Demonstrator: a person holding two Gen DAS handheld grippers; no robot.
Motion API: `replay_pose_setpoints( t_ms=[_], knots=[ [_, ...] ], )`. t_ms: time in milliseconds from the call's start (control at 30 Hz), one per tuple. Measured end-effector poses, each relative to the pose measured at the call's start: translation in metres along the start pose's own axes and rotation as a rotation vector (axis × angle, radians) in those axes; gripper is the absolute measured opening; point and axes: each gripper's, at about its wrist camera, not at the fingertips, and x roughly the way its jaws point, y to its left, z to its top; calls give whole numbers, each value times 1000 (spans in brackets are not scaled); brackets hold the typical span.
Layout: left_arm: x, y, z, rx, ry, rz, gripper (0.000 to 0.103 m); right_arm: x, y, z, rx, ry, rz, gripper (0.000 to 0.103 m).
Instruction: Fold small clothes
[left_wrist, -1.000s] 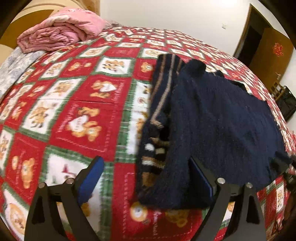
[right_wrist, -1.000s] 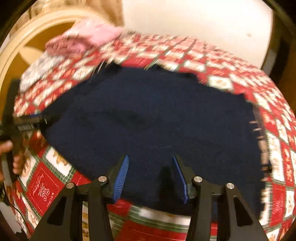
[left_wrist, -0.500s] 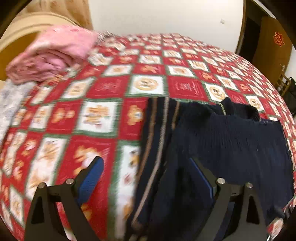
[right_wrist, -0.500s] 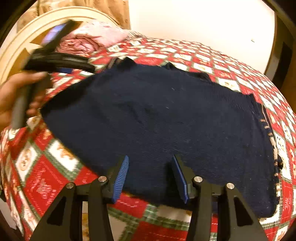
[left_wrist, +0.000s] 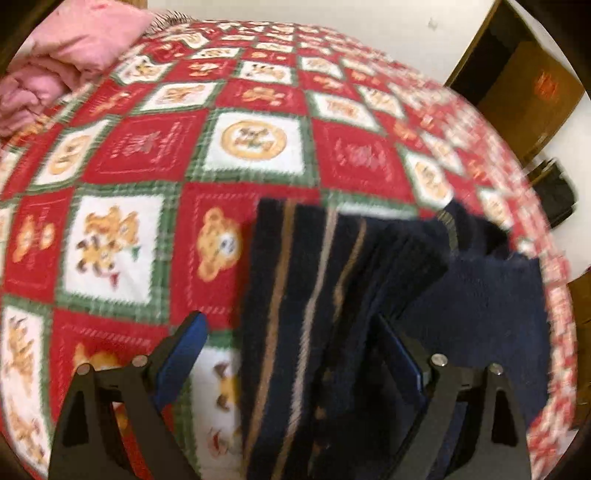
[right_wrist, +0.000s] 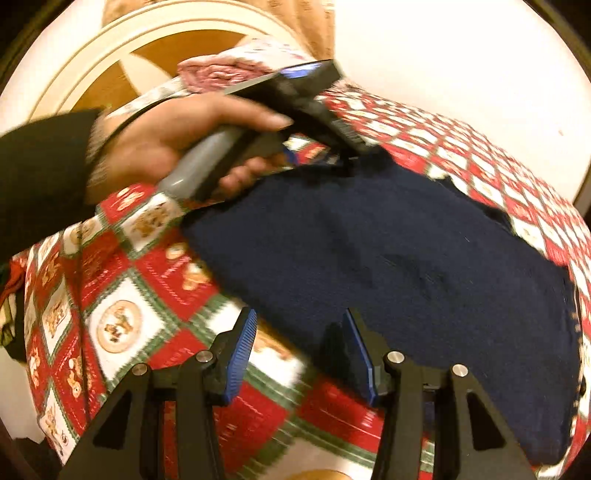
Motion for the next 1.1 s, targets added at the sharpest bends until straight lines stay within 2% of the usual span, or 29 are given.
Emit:
replay_pose_setpoints(
  t_ms=[67, 100, 200, 267, 300, 333, 400, 433, 833, 1100],
  knots=[
    [3, 0, 4, -14, 29, -89, 93, 2, 10, 1, -30, -3, -14, 50],
    [4, -2, 5, -9, 31, -100, 93, 4, 12, 0, -37, 1, -18, 50],
    [11, -11, 5, 43, 54, -68, 92, 10, 15, -3, -46, 25, -13, 50],
    [13, -18, 2, 96, 45, -19, 83, 12, 18, -5, -52, 26, -22, 50],
    [12, -18, 3, 109, 42, -11, 75, 11, 19, -5, -55, 24, -27, 50],
    [11, -18, 3, 118, 35, -20, 56, 10, 21, -3, -60, 18, -33, 50],
    [8, -16, 4, 115, 42, -78, 36, 7, 23, -2, -61, 4, -27, 50],
    [7, -14, 5, 109, 44, -96, 30, 7, 25, 0, -63, -2, -24, 50],
    [12, -9, 10, 160, 79, -145, 28, 31, 80, 33, -208, -29, -89, 50],
    [12, -2, 7, 146, 67, -188, 28, 65, 101, 48, -254, -1, -193, 50]
  ],
)
